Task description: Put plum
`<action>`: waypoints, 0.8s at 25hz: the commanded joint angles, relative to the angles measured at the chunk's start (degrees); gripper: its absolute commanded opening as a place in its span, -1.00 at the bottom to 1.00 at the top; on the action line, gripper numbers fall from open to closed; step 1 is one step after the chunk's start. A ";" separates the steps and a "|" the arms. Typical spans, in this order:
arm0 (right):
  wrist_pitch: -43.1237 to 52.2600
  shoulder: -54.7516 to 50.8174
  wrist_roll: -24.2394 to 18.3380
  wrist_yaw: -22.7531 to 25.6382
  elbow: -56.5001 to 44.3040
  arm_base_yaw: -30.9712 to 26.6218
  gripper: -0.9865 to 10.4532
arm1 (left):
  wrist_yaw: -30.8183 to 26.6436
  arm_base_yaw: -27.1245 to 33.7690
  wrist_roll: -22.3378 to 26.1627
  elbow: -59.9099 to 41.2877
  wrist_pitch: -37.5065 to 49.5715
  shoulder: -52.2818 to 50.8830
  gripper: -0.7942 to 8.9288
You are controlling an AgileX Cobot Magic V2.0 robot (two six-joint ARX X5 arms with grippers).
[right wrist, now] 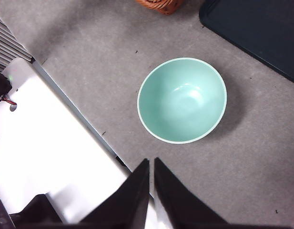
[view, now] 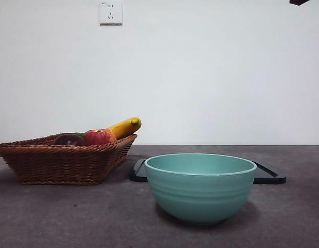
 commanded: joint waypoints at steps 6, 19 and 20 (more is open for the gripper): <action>0.48 0.33 -0.63 -0.13 0.79 0.37 -0.81 | -14.73 6.43 0.04 -18.69 11.74 -17.92 -0.82; 0.48 0.33 -0.63 -0.13 0.79 0.37 -0.81 | -14.84 9.07 0.70 -39.23 11.08 -33.05 -0.82; 0.48 0.33 -0.63 -0.13 0.79 0.37 -0.81 | -14.84 9.11 0.79 -40.15 10.99 -33.75 -0.82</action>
